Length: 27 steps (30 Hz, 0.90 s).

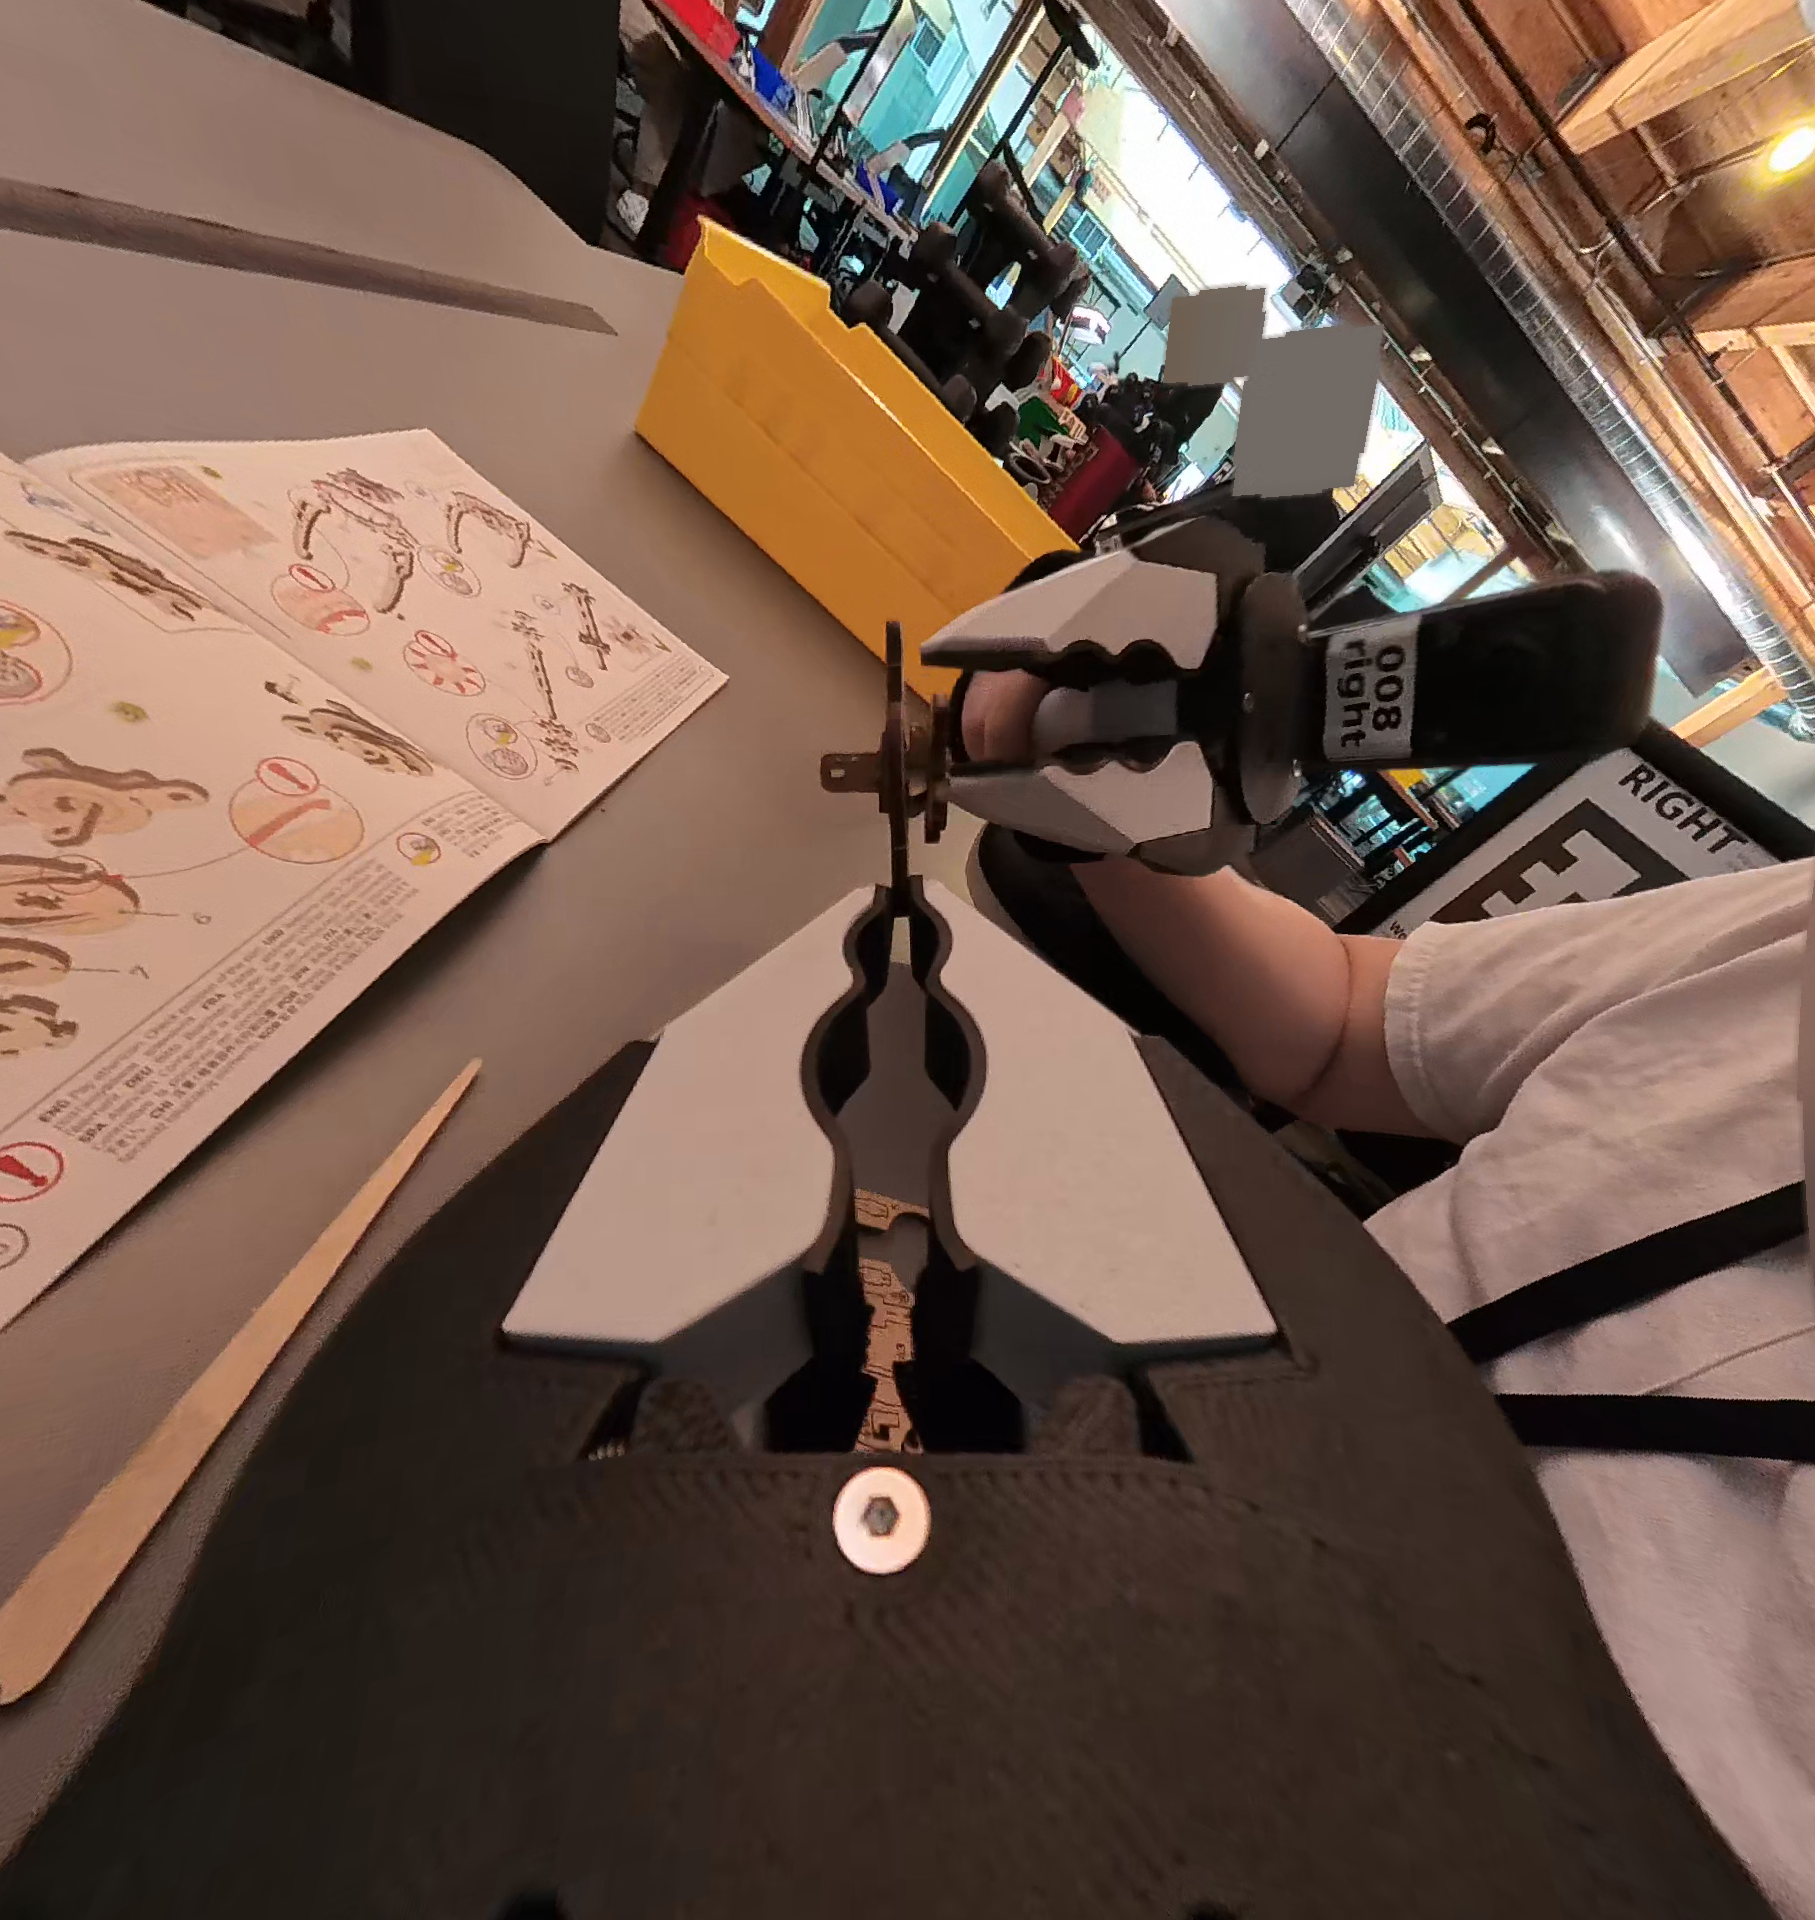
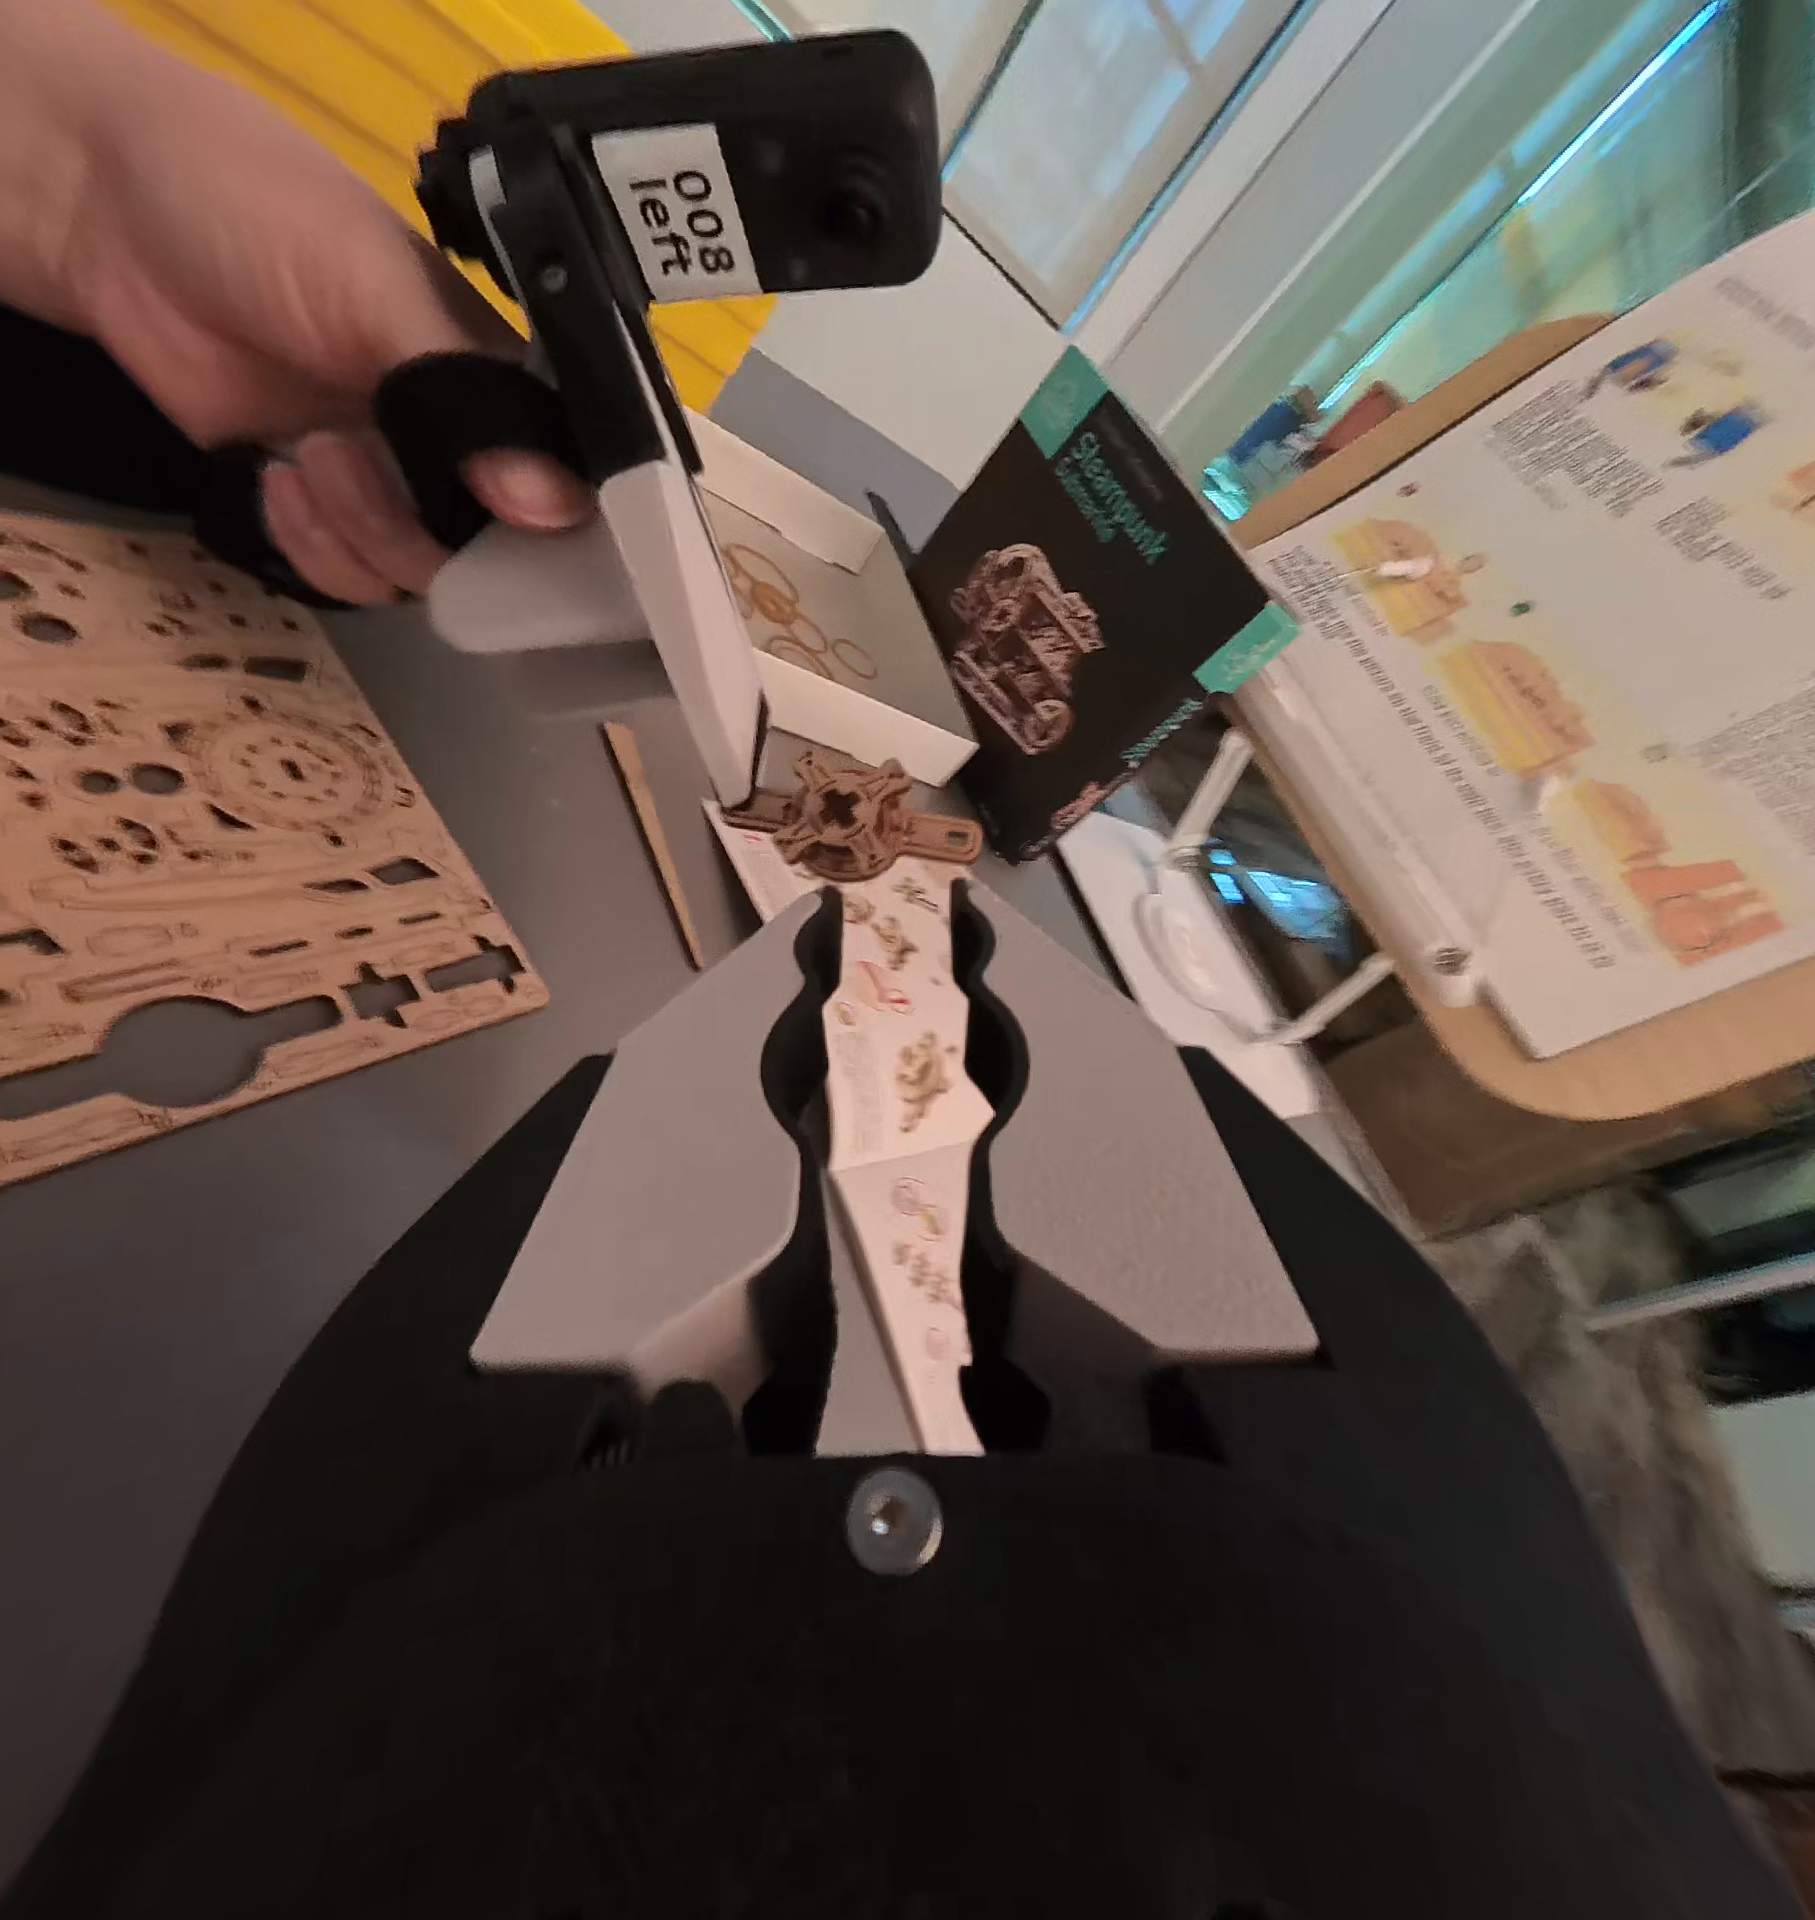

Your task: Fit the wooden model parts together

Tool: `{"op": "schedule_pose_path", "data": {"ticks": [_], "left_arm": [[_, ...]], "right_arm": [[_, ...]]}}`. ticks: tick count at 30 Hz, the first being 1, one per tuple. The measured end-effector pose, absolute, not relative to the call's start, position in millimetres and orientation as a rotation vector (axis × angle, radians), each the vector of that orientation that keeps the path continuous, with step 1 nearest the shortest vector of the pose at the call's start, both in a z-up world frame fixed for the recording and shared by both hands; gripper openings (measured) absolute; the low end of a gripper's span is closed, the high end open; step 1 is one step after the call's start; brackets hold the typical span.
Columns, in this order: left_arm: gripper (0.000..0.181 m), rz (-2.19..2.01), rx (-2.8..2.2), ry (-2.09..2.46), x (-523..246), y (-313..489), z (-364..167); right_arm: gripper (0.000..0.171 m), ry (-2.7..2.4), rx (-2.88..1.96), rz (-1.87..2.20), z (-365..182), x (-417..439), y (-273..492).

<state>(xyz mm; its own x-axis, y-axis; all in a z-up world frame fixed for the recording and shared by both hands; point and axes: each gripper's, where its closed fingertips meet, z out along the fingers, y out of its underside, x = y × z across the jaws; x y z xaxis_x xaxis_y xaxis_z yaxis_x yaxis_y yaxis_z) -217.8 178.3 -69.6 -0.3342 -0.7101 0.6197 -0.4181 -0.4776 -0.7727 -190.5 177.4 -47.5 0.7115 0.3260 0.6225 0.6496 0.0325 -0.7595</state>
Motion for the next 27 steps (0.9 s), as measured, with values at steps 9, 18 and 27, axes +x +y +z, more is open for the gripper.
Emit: {"op": "schedule_pose_path", "data": {"ticks": [9, 18, 27], "left_arm": [[0.001, -1.829, -1.762, 1.584, -220.9, 173.1, -86.1], [0.001, -1.565, -1.697, 1.781, -226.2, 172.7, -102.7], [0.001, -1.619, -1.732, 1.765, -227.4, 174.7, -102.4]], "right_arm": [[0.008, -0.991, -1.603, -0.372, -72.6, -201.8, 176.4], [0.006, -1.028, -1.703, -0.322, -91.4, -204.6, 176.8], [0.005, -1.059, -1.714, -0.348, -96.5, -205.7, 177.2]]}}
